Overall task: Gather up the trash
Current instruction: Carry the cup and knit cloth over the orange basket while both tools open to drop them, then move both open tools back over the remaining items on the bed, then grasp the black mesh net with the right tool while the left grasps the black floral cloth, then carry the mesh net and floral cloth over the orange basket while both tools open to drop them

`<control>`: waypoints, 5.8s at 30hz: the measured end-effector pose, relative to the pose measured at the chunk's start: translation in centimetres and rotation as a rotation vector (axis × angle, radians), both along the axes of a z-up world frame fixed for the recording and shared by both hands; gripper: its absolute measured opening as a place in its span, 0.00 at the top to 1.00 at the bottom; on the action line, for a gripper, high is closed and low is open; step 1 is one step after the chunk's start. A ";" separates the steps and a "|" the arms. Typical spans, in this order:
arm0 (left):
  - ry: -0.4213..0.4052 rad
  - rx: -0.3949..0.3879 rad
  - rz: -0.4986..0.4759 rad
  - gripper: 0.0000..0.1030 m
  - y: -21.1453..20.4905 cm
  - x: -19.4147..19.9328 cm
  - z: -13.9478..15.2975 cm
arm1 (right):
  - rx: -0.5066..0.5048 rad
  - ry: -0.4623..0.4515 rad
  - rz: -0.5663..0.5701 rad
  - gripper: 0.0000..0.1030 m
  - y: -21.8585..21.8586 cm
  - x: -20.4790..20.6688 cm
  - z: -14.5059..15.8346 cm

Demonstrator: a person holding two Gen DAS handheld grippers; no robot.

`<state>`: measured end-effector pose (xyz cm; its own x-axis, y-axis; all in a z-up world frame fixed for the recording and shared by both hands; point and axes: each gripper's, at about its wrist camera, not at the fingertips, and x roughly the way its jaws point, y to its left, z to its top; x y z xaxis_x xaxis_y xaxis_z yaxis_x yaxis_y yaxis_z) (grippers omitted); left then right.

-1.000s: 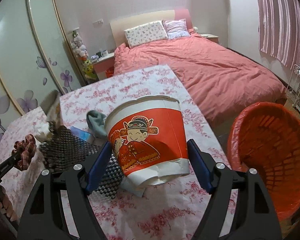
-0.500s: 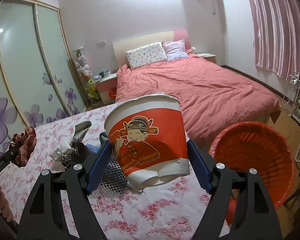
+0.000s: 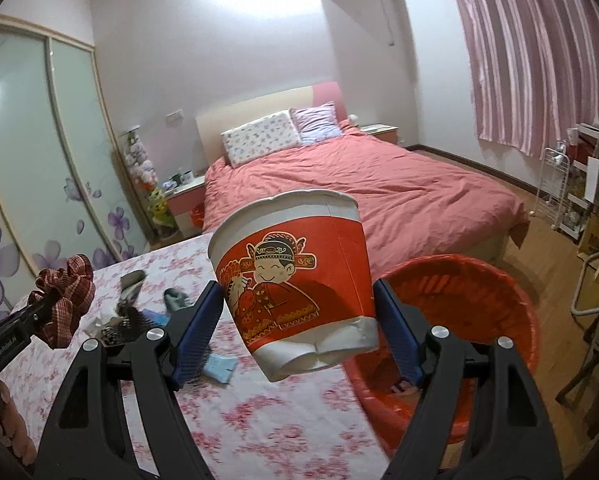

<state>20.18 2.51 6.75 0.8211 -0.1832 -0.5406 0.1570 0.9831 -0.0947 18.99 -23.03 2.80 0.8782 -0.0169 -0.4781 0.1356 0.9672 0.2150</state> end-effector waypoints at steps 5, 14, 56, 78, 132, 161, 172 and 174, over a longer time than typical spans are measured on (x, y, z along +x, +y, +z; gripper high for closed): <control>0.004 0.006 -0.074 0.80 -4.1 -0.1 -0.2 | 0.006 -0.010 -0.049 0.27 -2.0 -0.5 -0.3; 0.030 -0.007 -0.216 0.80 -11.2 0.3 -1.2 | 0.024 -0.003 -0.139 0.27 -5.8 -1.1 -1.4; 0.141 0.112 -0.083 0.31 -6.5 3.3 -8.6 | 0.009 0.158 -0.106 0.15 -4.6 2.2 -4.6; 0.209 0.054 0.278 0.30 13.2 2.7 -10.8 | -0.055 0.255 0.259 0.30 14.1 7.8 -7.0; 0.249 0.001 0.117 0.87 6.2 8.6 -12.9 | -0.042 0.148 0.095 0.95 7.6 5.7 -5.7; 0.024 0.027 0.020 0.87 2.0 -0.1 -1.7 | -0.031 -0.040 0.081 0.95 5.7 -0.9 0.9; 0.027 0.071 -0.060 0.87 -3.6 -0.5 -2.1 | -0.015 -0.047 0.022 0.95 2.4 -2.0 0.5; 0.032 0.075 -0.077 0.87 -4.6 -0.4 -2.3 | -0.011 -0.046 0.012 0.95 1.7 -2.0 0.5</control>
